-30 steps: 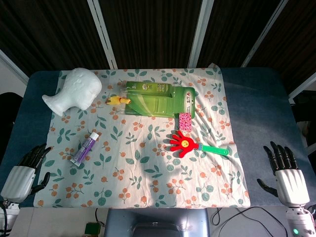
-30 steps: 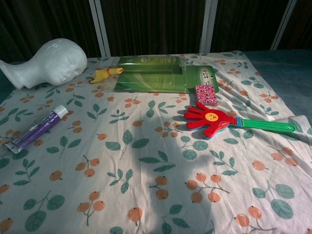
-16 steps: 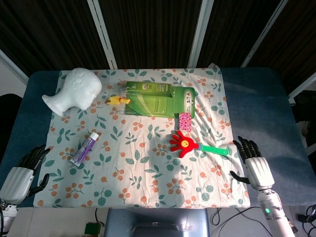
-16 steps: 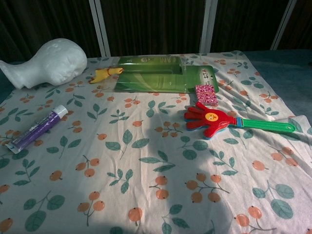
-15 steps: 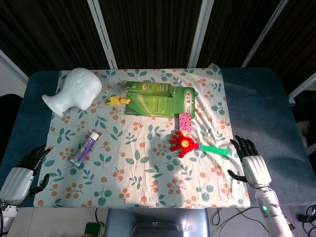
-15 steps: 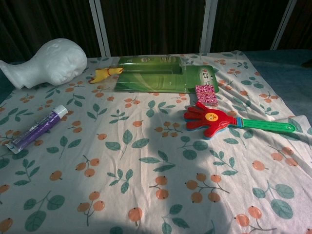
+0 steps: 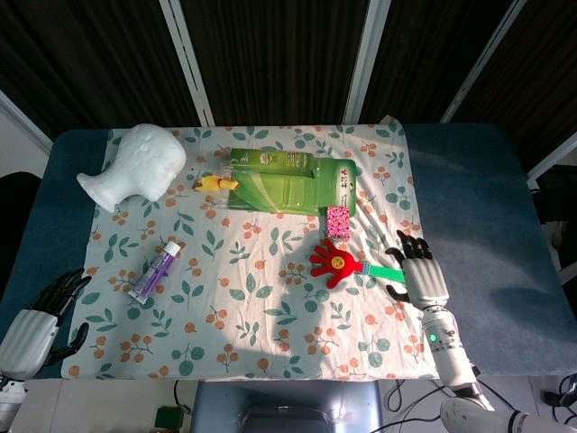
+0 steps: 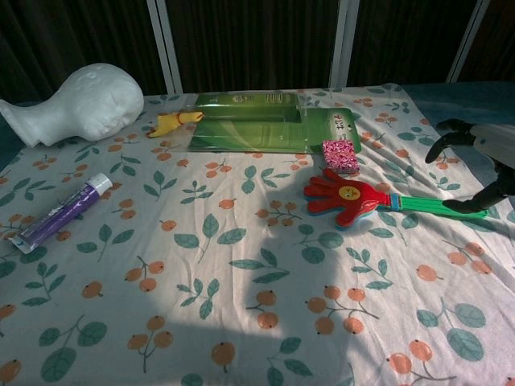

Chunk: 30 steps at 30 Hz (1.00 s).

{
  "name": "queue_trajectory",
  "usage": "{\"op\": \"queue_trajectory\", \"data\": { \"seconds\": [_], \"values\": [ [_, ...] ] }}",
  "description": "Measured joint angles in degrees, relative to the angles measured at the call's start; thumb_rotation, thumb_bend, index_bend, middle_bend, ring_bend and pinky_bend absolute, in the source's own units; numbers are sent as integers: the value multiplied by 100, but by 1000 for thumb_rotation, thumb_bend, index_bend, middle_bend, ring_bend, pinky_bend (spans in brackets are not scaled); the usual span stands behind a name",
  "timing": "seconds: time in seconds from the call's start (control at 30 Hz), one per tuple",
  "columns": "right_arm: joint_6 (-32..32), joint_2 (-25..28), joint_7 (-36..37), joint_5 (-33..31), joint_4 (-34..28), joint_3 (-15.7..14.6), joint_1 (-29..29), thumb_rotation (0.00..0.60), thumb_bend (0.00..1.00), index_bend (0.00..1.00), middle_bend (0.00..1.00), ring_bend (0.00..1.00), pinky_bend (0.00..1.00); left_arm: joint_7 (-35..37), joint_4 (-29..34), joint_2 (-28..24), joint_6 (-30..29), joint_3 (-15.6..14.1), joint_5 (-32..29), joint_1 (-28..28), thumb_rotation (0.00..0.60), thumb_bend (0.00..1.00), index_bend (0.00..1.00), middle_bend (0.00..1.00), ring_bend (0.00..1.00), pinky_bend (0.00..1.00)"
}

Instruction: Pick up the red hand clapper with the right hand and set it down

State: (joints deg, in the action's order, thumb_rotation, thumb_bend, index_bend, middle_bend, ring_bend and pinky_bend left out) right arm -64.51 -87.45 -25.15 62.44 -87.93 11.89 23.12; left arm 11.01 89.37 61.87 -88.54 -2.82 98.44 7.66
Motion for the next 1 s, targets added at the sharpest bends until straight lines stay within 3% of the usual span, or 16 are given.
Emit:
{"op": "queue_trajectory", "data": {
  "seconds": [0.3,1.0],
  "values": [
    [295,-494,-287,-726,651,144,367,600,372,485,8,0,0,4,-13,-1,-7,-20,38,4,600,489,0,0,0,173],
    [435,-943,-229,-1100,1136,131,676,600,440,523,17,0,0,18,-19,-4,-10,-30,49,15,600,489,0,0,0,173]
  ]
}}
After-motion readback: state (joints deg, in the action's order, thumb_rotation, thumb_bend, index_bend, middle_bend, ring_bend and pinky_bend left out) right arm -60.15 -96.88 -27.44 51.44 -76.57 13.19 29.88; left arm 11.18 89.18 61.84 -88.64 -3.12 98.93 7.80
